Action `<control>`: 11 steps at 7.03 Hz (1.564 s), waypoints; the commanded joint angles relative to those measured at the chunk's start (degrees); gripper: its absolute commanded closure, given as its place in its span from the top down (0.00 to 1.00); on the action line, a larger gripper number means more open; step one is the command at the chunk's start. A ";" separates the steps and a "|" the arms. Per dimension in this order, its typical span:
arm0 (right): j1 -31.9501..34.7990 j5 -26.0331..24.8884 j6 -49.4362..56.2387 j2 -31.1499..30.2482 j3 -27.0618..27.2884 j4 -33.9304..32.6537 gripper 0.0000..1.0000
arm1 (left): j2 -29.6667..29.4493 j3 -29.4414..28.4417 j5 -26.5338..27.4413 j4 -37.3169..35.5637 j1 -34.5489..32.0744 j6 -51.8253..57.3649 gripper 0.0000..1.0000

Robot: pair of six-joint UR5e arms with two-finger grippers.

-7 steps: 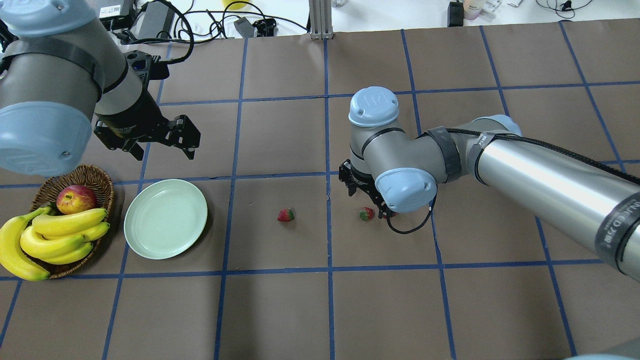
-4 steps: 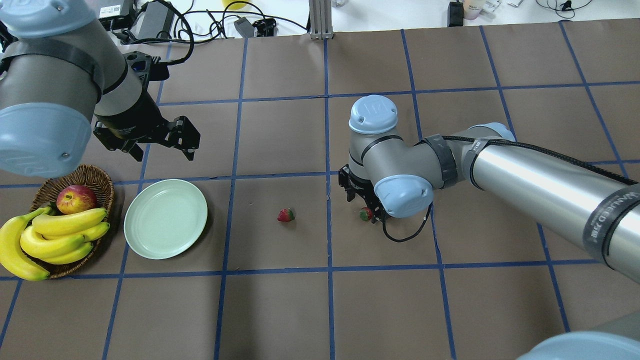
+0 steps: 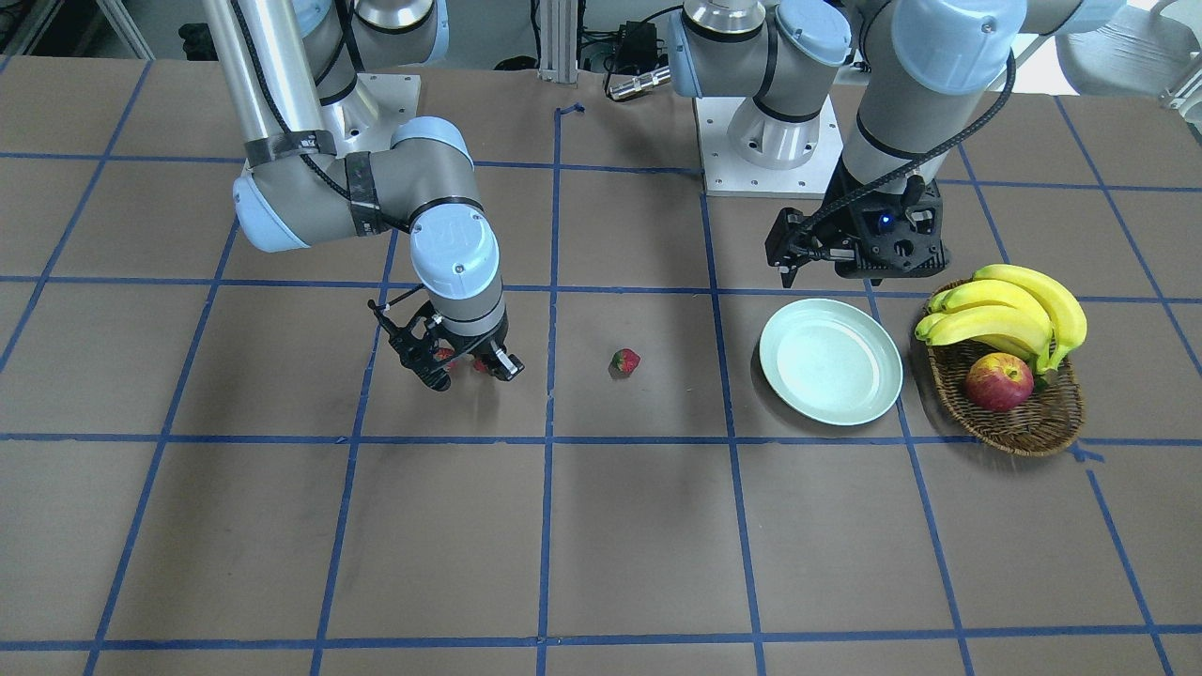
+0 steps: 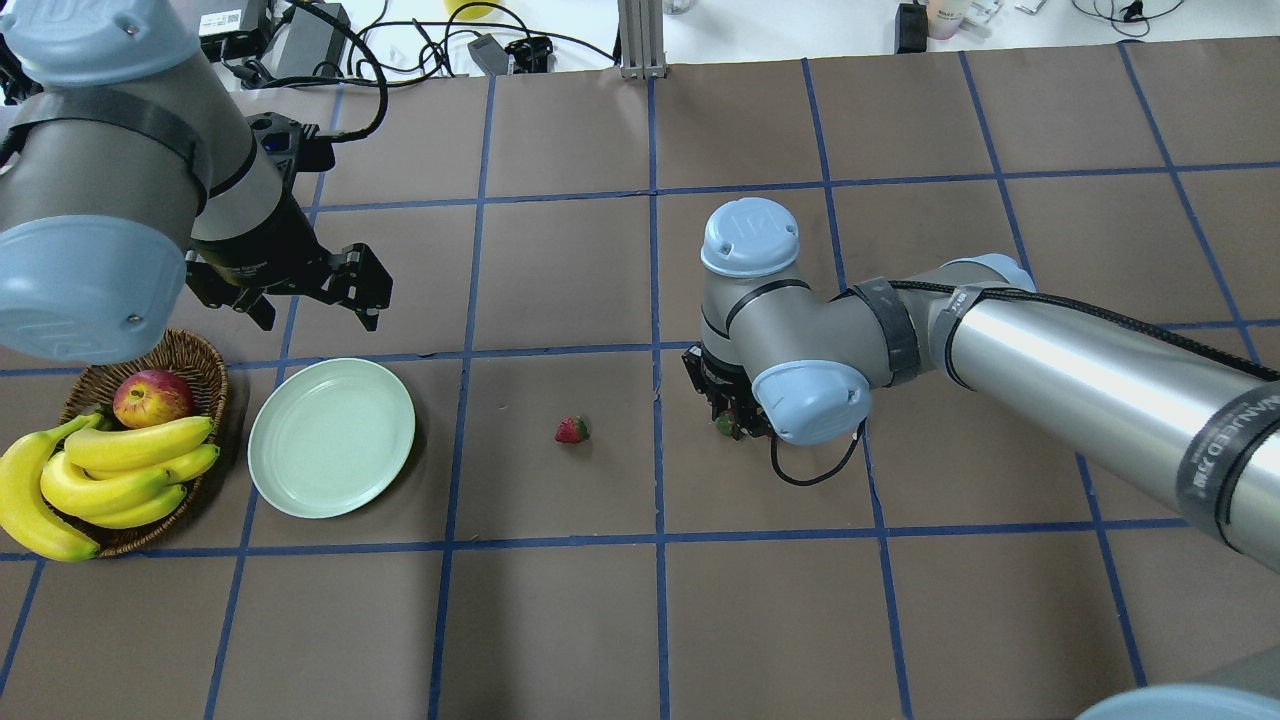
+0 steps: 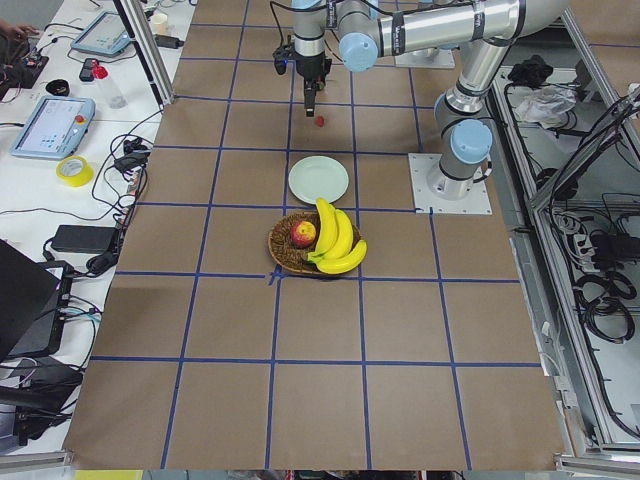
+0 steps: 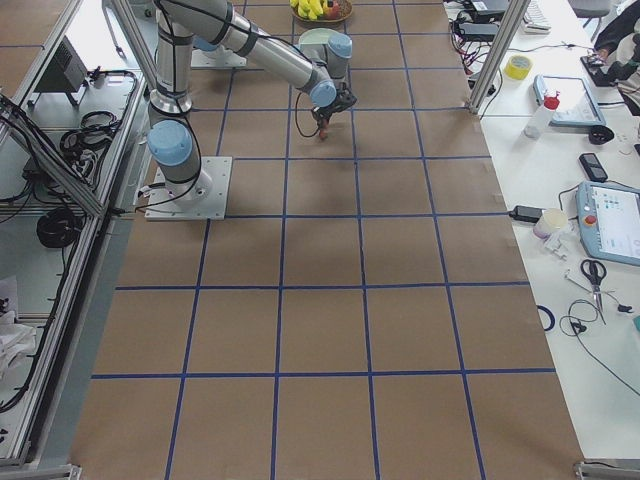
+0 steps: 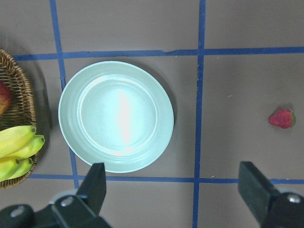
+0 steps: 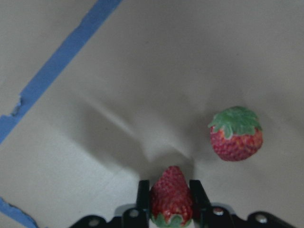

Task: Collect all strawberries into plate
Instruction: 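Carry the second strawberry beside the first and release it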

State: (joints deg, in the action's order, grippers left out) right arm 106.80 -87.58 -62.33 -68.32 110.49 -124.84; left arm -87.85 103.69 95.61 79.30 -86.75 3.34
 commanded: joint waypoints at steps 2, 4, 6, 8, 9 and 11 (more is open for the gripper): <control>2.52 6.59 13.53 0.55 -3.26 -0.74 0.00 | 0.13 -0.16 0.45 -0.02 0.00 0.00 1.00; 6.12 10.67 11.98 3.70 -6.24 -5.67 0.00 | 0.13 -0.16 0.54 -0.20 0.09 0.00 1.00; 6.93 10.59 11.35 5.64 -7.14 -6.73 0.05 | 0.22 -0.07 0.36 -0.37 0.18 -0.08 1.00; 7.11 10.77 11.35 5.74 -7.05 -6.30 1.00 | 0.57 -0.42 0.54 -0.20 0.52 0.00 1.00; 7.11 10.25 12.31 5.56 -7.74 -5.86 1.00 | 0.23 -0.51 0.45 -0.28 1.57 0.96 1.00; 3.88 0.74 20.02 0.40 -6.87 -2.54 1.00 | -0.04 -0.51 0.45 -0.72 2.37 3.52 1.00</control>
State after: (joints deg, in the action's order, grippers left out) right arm 112.69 -80.27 -46.63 -64.93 103.22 -129.86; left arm -87.74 103.22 96.08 78.87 -84.80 5.90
